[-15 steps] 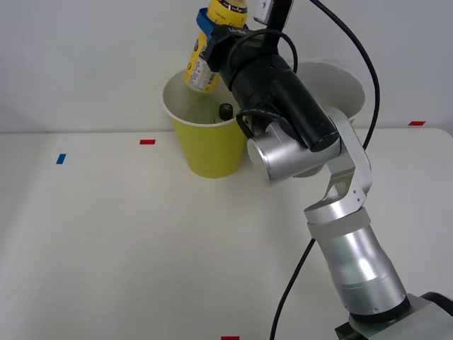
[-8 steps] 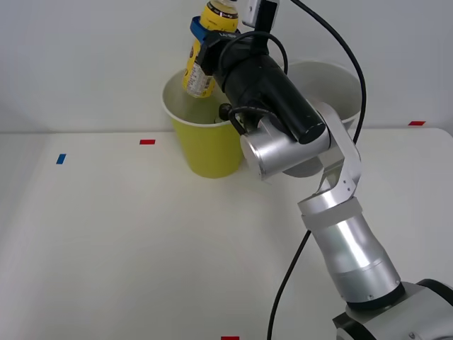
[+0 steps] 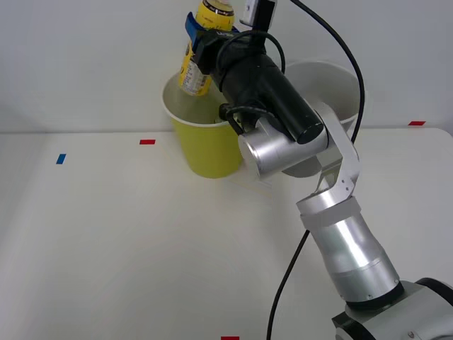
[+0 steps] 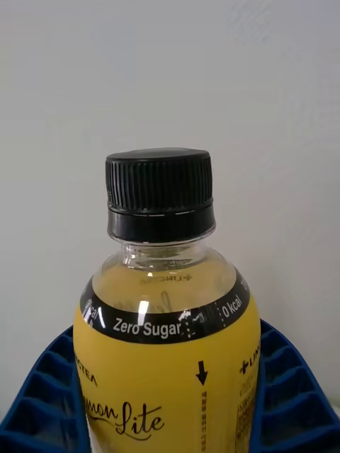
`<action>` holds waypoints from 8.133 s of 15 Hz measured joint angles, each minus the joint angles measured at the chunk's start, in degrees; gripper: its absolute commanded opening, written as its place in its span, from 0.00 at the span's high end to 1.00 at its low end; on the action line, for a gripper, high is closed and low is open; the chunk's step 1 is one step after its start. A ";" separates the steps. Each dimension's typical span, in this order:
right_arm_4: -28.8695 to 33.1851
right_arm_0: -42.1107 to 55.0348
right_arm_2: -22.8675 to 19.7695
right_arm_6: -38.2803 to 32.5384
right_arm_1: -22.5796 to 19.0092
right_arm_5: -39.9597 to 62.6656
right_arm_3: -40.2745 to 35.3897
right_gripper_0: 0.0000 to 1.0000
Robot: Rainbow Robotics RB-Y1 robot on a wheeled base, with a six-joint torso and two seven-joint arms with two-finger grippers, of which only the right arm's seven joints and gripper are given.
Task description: Put cans in the gray bin, plastic bottles in the light green bin
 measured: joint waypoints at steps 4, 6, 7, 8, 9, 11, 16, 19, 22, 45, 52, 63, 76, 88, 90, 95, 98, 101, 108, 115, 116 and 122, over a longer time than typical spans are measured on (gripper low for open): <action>-0.04 -0.06 0.21 0.27 0.01 -0.02 -0.01 0.00; 0.02 -0.05 0.30 0.52 -0.14 -0.15 -0.02 0.00; 0.08 -0.04 0.32 0.56 -0.26 -0.23 0.00 0.00; 0.08 -0.04 0.35 0.58 -0.39 -0.39 0.00 0.00; 0.08 -0.03 0.42 0.58 -0.51 -0.53 -0.02 0.00; 0.08 -0.03 0.63 0.59 -0.88 -0.69 -0.02 0.00; -0.14 -0.02 0.80 0.16 -1.11 -1.05 -0.03 0.00; -0.76 0.16 1.03 -0.09 -1.74 -2.52 -0.03 0.00; -1.73 1.83 1.59 -0.77 -3.83 -7.85 -0.23 0.00; 14.69 70.31 -0.55 -4.01 -23.43 -10.48 -45.01 0.00; 19.33 87.50 -4.75 -4.27 -20.46 -17.40 -45.08 0.00; 20.17 93.76 -10.52 -3.37 -8.96 -49.32 -27.63 0.00; 14.42 83.10 -16.18 -11.45 -9.26 -77.26 1.55 0.00; 17.67 80.84 -12.89 -11.01 -10.14 -77.34 2.73 0.00; 14.90 79.52 -11.38 -9.98 -10.29 -78.81 5.45 0.00; 17.42 79.27 -13.95 -11.08 -9.37 -79.64 5.85 0.00; 17.58 79.12 -13.86 -11.66 -9.25 -79.65 5.85 0.00; 17.74 79.05 -13.76 -12.25 -9.24 -80.10 5.85 0.00; 21.27 78.71 -15.89 -16.39 -9.15 -83.49 5.79 0.00; 27.26 79.04 -19.65 -15.68 -7.62 -83.74 4.98 0.00; 28.45 79.33 -20.46 -15.75 -6.93 -83.79 4.46 0.00; 30.42 79.81 -21.92 -15.66 -6.05 -83.86 3.58 0.00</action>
